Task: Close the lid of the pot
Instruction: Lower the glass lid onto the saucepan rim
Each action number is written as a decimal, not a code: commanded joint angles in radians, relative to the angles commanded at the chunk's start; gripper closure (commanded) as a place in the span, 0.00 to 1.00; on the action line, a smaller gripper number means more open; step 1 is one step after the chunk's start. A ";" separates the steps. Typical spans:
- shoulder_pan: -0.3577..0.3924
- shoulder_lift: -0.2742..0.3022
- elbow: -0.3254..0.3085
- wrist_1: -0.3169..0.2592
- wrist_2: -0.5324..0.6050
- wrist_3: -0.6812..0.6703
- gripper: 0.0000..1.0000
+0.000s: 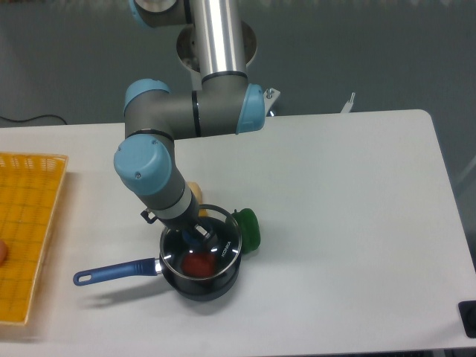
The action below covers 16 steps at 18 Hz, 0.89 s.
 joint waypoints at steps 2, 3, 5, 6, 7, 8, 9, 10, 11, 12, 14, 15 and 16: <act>0.000 0.000 0.000 0.000 0.000 0.000 0.49; 0.000 -0.002 0.002 0.000 0.000 0.000 0.49; -0.002 -0.006 0.005 0.000 0.000 0.000 0.49; 0.000 -0.009 0.008 0.000 0.000 -0.002 0.49; 0.000 -0.009 0.011 0.000 0.000 -0.002 0.48; 0.000 -0.009 0.011 0.000 0.000 -0.005 0.48; -0.002 -0.009 0.011 0.000 -0.002 -0.011 0.48; 0.000 -0.011 0.012 0.003 -0.002 -0.014 0.48; 0.000 -0.014 0.012 0.014 -0.002 -0.015 0.48; 0.000 -0.014 0.014 0.021 -0.002 -0.014 0.48; -0.002 -0.017 0.020 0.023 0.000 -0.014 0.48; 0.000 -0.017 0.020 0.025 0.000 -0.014 0.48; -0.002 -0.017 0.023 0.025 -0.002 -0.014 0.48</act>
